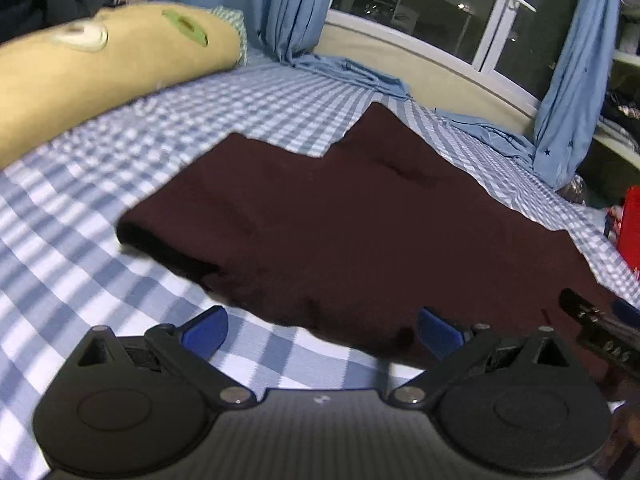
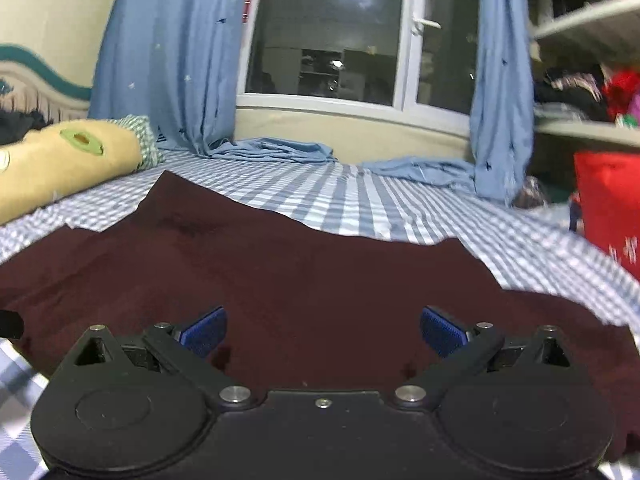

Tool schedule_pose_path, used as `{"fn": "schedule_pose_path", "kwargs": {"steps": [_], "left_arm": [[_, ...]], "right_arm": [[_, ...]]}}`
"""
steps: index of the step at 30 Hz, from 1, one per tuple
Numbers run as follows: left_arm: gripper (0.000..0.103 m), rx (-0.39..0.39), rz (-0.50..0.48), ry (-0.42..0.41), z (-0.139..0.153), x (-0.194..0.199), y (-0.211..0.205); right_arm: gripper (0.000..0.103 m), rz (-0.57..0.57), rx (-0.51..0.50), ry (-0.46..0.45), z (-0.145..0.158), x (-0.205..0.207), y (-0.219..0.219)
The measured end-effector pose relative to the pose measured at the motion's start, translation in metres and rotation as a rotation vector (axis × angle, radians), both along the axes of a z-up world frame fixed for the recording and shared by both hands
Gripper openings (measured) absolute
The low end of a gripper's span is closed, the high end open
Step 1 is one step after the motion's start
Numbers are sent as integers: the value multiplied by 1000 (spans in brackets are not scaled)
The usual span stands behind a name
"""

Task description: Fold small clothes

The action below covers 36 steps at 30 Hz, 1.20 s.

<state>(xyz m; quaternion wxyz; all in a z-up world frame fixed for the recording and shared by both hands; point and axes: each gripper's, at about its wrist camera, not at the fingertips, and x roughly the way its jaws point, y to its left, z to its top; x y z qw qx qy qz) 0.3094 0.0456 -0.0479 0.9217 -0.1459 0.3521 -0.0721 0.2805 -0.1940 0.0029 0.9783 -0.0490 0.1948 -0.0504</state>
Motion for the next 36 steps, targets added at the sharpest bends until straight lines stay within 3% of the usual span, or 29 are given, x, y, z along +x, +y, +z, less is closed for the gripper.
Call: {"fn": "schedule_pose_path", "kwargs": {"steps": [6,10,16,21,24,31,36], "left_arm": [[103,-4,10,-5,-7,9,-2],[103,0,13,-14,-10,11,-2],[103,-60,37,-31,-12,4,8],[103,-91,45,-62,-15,1,11],[103,-74,57,-53,-15,5,9],[103,25,120,-2,-13,26,-7],[103,-99,143,-43,-19,29,6]], "right_arm": [[102,-25,-52,-33,-4,5,5],[102,-39,-69,2,-8,13,6],[102,-22,-105,0,-14,15,14],[102,11,-146,77,-23,24,22],[102,32,-177,161,-31,35,28],[102,34,-154,158,-33,34,28],[102,37,-139,165,-32,36,27]]}}
